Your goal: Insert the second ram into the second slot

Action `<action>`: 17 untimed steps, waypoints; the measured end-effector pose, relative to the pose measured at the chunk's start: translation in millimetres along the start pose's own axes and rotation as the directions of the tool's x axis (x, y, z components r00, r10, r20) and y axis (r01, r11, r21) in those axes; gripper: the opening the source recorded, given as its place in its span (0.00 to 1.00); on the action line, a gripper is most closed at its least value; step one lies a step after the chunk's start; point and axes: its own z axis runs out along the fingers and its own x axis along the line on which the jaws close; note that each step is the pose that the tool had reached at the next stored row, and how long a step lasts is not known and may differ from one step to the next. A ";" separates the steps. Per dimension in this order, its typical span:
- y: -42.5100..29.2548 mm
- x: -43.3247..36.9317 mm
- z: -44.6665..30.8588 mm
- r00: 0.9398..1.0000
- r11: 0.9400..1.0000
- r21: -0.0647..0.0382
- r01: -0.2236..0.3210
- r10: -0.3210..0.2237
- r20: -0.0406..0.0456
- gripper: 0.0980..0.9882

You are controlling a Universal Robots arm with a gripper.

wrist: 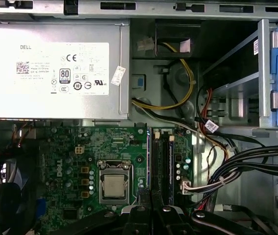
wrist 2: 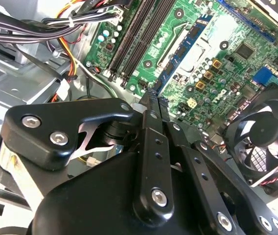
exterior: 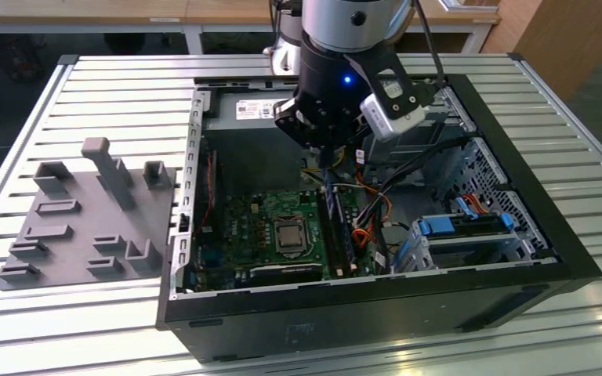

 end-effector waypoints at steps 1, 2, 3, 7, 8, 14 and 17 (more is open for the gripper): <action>0.0 0.0 0.6 1.000 1.000 0.000 0.000 0.000 0.000 0.03; 0.0 0.0 1.3 1.000 1.000 0.000 0.000 0.000 0.000 0.03; -0.1 0.0 2.0 1.000 1.000 0.000 0.000 0.000 0.000 0.03; -0.2 0.1 4.5 1.000 1.000 0.000 0.000 0.000 0.000 0.03; -0.2 0.1 5.1 1.000 1.000 0.000 0.000 0.000 0.000 0.03; -0.3 0.1 9.4 1.000 1.000 0.000 0.000 0.000 0.000 0.03; -0.4 0.0 12.1 1.000 1.000 0.000 -0.003 0.003 0.000 0.03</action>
